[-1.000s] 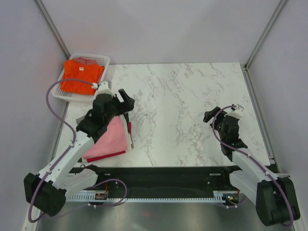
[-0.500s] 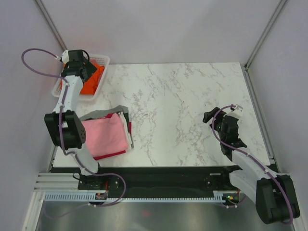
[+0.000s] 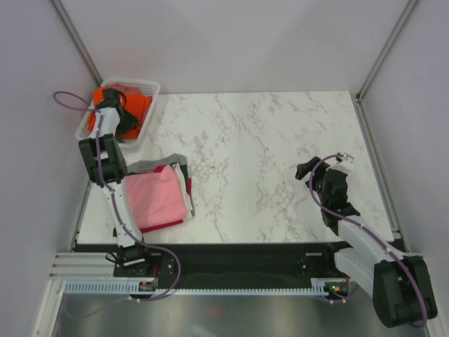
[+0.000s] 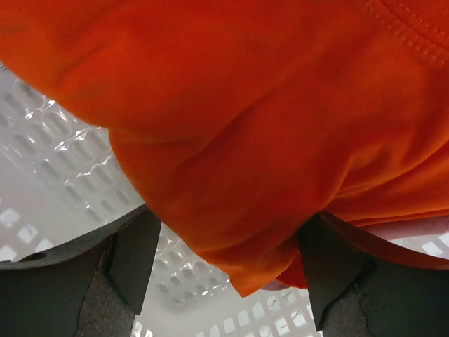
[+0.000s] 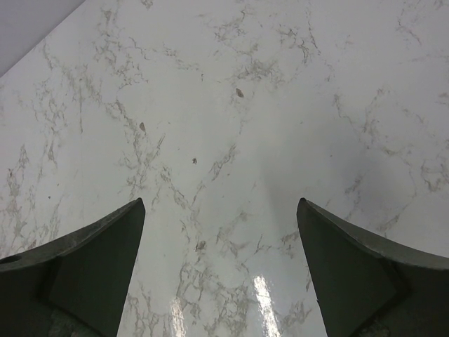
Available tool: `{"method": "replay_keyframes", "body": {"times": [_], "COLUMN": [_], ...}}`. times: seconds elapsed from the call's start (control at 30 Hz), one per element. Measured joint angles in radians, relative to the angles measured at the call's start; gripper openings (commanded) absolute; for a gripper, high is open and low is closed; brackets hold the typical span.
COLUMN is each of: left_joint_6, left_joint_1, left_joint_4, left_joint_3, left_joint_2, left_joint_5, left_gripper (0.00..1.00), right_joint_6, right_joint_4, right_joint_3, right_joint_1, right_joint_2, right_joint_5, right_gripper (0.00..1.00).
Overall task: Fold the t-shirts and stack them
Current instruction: Grab the tshirt from the pile
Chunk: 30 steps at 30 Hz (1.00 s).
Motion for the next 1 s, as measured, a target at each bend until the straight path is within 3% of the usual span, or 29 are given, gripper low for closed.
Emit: {"method": "replay_keyframes", "body": {"times": [0.07,0.13,0.23,0.27,0.33,0.37,0.7,1.0], "left_joint_6": [-0.004,-0.006,-0.006,-0.004,0.000,0.002,0.006,0.004], "left_joint_1": [0.027,0.040,0.045,0.045,0.045,0.045,0.021,-0.079], "left_joint_4": [-0.009,-0.031,-0.034,-0.035,-0.035,-0.037,-0.060,-0.071], "left_joint_3": [0.023,0.047,0.069,0.077,0.083,0.087,0.092,0.091], "left_joint_2": [0.042,0.042,0.053,0.058,0.063,0.063,0.008,-0.278], "left_joint_5": [0.047,0.072,0.098,0.105,0.115,0.116,0.104,-0.001], "left_gripper": [0.73,0.72,0.44,0.29,0.07,0.02,0.02,0.02], "right_joint_6": [0.000,0.000,0.000,0.000,-0.001,-0.001,-0.001,0.000], "right_joint_4": [-0.001,-0.001,-0.001,-0.001,0.000,0.000,0.000,0.000], "right_joint_3": [0.000,0.000,0.000,0.000,-0.001,-0.001,-0.004,-0.004], "right_joint_1": [0.000,0.000,0.000,0.000,0.000,0.000,0.000,0.000], "right_joint_2": [-0.002,-0.009,-0.027,-0.032,-0.042,-0.045,-0.031,-0.031], "right_joint_5": [0.000,0.000,-0.001,-0.001,0.000,0.000,-0.004,-0.016], "right_gripper": [0.98,0.98,0.98,0.98,0.98,0.98,0.98,0.98]}}
